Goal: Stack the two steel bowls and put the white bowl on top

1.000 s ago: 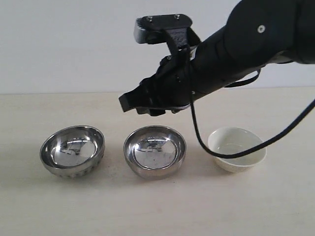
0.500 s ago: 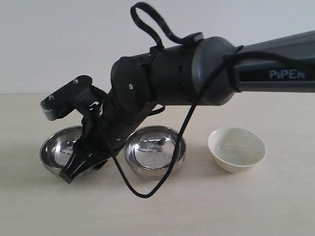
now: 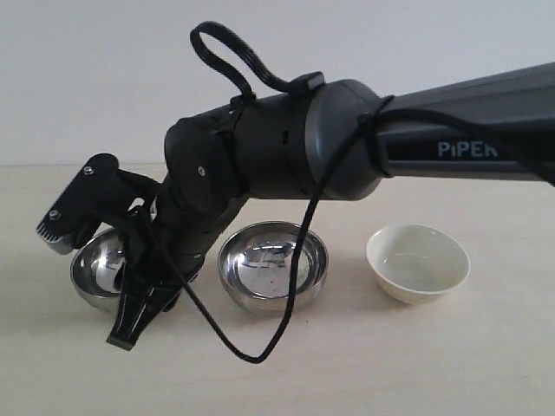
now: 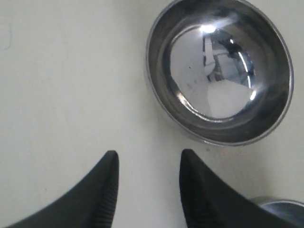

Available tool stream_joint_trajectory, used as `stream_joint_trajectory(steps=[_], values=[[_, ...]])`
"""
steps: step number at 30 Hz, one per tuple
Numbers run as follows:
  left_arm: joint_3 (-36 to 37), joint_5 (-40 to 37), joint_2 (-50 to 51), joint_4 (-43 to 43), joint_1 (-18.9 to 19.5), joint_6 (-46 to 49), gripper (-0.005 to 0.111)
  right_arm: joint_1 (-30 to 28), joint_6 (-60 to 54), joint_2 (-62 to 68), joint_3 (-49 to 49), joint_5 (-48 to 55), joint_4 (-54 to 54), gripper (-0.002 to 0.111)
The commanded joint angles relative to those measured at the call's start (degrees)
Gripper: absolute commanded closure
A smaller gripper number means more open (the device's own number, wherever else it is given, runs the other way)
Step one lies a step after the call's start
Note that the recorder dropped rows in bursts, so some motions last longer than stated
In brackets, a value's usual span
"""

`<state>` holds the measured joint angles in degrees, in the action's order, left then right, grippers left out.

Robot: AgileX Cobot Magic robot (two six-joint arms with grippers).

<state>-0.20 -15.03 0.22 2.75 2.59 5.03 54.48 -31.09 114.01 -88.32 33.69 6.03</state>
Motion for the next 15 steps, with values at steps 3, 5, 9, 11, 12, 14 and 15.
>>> stream_joint_trajectory(steps=[3,5,9,11,12,14,15], values=[[0.20,0.42,-0.22,-0.39,0.14,-0.56,0.103,1.55,-1.14,-0.01,-0.38,-2.96,-3.00,0.072],[0.20,0.42,-0.22,-0.39,0.14,-0.56,0.103,1.55,-1.23,0.62,-0.42,-3.04,-3.87,0.072],[0.20,0.42,-0.22,-0.39,0.14,-0.56,0.103,1.95,-1.01,3.49,-2.09,-3.18,-5.52,0.072],[0.20,0.42,-0.22,-0.39,0.14,-0.56,0.103,2.20,-0.31,5.45,-3.85,-3.03,-6.03,0.072],[0.20,0.42,-0.22,-0.39,0.14,-0.56,0.103,2.44,-0.32,6.55,-5.03,-2.93,-6.03,0.072],[0.20,0.42,-0.22,-0.39,0.14,-0.56,0.103,3.05,0.15,8.34,-7.50,-2.68,-6.03,0.072],[0.20,0.42,-0.22,-0.39,0.14,-0.56,0.103,3.29,0.15,9.32,-8.73,-2.59,-6.03,0.072]])
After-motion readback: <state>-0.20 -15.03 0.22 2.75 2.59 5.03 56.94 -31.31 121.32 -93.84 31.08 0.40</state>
